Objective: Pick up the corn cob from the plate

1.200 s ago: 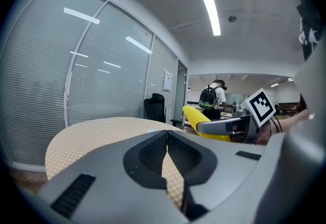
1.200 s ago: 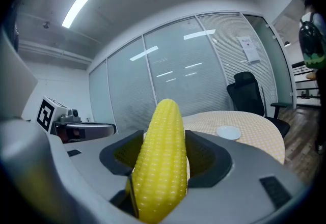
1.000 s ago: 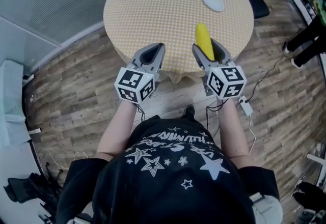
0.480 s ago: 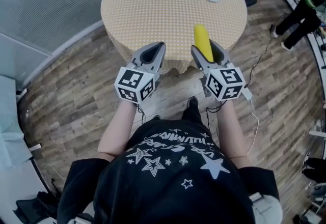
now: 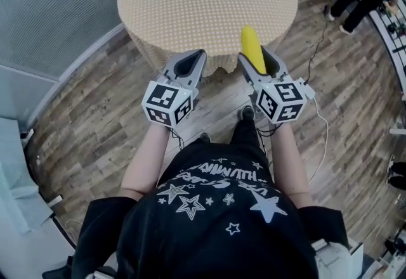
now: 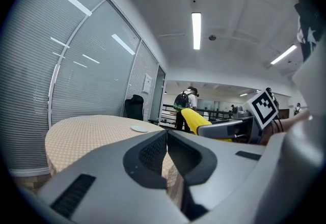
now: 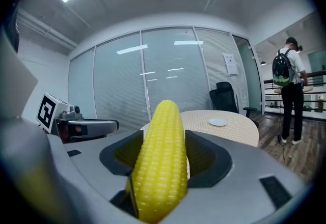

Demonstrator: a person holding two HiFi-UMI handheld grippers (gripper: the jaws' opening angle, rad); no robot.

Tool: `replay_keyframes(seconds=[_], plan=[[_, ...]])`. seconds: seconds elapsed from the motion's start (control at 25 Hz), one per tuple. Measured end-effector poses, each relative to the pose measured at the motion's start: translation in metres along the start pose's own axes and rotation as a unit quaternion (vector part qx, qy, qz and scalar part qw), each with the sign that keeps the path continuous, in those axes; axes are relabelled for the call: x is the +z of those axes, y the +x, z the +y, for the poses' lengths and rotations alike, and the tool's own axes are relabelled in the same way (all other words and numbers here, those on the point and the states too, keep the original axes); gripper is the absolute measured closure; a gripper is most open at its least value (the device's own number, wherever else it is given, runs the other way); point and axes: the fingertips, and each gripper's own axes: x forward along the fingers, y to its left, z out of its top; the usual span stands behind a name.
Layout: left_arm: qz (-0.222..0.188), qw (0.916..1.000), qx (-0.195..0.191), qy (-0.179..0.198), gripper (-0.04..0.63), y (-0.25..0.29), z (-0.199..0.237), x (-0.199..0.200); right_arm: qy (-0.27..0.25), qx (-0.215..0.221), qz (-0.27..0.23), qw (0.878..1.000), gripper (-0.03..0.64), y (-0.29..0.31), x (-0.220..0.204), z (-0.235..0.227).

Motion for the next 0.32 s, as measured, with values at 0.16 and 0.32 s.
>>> replay_keyframes(seconds=[0.16,0.32], plan=[[-0.004,1.0000,-0.006,-0.001,0.586,-0.008,0.000,-0.002,-0.002,-0.010,0.002,1.000,0.353,-0.007,-0.005,0.007],[-0.008,0.9999,-0.010,-0.001,0.586,-0.008,-0.006,0.000,-0.003,-0.017,0.003,1.000,0.353,-0.015,-0.005,0.004]])
